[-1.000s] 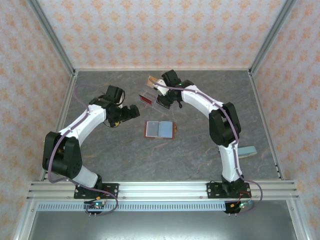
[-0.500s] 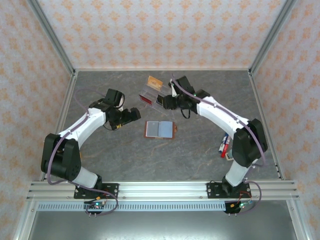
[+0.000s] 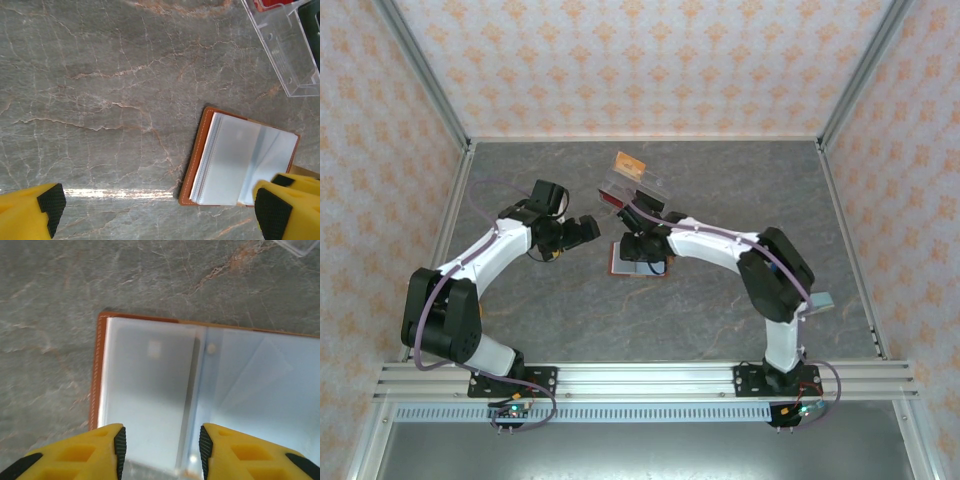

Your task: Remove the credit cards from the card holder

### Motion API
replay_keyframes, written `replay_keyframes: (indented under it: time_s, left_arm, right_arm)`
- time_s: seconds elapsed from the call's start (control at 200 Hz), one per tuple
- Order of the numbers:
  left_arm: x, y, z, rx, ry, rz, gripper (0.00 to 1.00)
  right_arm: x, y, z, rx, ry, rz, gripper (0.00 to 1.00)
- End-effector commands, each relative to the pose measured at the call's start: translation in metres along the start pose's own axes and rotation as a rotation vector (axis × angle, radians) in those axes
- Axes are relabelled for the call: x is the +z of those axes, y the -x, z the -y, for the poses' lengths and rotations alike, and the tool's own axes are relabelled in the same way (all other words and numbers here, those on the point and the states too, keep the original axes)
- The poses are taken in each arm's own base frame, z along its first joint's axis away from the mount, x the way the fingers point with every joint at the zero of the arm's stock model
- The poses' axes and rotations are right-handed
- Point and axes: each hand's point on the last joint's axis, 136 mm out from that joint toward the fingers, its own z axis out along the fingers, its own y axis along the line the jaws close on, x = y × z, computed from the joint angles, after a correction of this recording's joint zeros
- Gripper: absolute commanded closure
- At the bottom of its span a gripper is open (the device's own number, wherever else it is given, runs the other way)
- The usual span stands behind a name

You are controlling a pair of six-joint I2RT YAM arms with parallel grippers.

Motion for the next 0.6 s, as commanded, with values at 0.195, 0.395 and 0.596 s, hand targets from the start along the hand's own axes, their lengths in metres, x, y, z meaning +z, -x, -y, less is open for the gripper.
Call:
replay_keyframes:
  time_s: [0.195, 0.395, 0.596]
  left_arm:
    - [-0.004, 0.003, -0.008, -0.036, 0.024, 0.039, 0.0]
    - [-0.004, 0.002, -0.001, -0.036, -0.011, 0.024, 0.0]
    - [0.004, -0.004, 0.01, -0.022, -0.076, -0.018, 0.0]
  right_arm:
    - [0.016, 0.0, 0.019, 0.005, -0.138, -0.004, 0.55]
    - [0.027, -0.009, 0.037, 0.001, -0.218, -0.031, 0.56]
    - [0.032, -0.014, 0.05, 0.017, -0.236, -0.052, 0.66]
